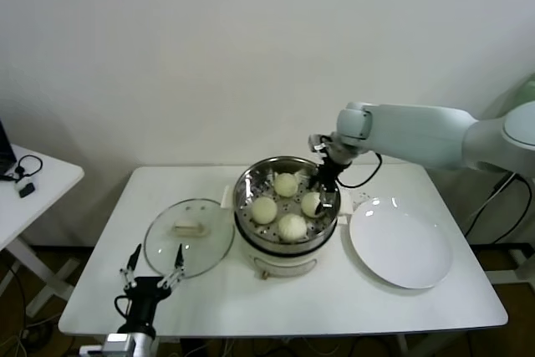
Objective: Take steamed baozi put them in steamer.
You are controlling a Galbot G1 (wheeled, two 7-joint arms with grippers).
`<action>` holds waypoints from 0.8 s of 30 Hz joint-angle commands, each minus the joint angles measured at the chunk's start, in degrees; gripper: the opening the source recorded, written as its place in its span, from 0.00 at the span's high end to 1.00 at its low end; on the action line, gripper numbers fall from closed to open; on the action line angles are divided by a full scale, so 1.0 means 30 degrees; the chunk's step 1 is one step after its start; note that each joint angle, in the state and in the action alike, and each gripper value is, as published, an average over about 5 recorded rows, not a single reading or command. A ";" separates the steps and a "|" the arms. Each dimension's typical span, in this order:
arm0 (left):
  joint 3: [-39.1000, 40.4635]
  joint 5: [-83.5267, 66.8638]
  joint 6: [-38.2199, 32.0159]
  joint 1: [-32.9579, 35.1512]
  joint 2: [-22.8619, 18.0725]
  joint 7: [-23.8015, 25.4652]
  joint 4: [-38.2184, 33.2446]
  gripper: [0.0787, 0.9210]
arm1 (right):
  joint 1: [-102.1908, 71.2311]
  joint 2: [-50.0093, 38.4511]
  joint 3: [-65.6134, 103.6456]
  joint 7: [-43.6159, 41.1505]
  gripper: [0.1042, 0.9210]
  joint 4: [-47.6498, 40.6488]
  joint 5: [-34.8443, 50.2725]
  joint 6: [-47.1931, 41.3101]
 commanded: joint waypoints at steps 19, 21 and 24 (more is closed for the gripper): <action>-0.0530 -0.0058 0.0691 -0.1045 -0.0054 0.0495 -0.0458 0.12 | -0.8536 -1.0638 1.5122 1.0215 0.12 0.7272 -0.2689 0.1439; -0.0513 -0.0026 0.0537 -0.0961 -0.0068 0.0729 -0.0468 0.12 | -1.1297 -1.1346 1.7937 1.1171 0.12 0.7847 -0.3310 0.1838; -0.0451 -0.0003 0.0264 -0.0867 -0.0098 0.1083 -0.0441 0.12 | -1.5529 -1.2016 2.2274 1.2198 0.12 0.8615 -0.4562 0.2859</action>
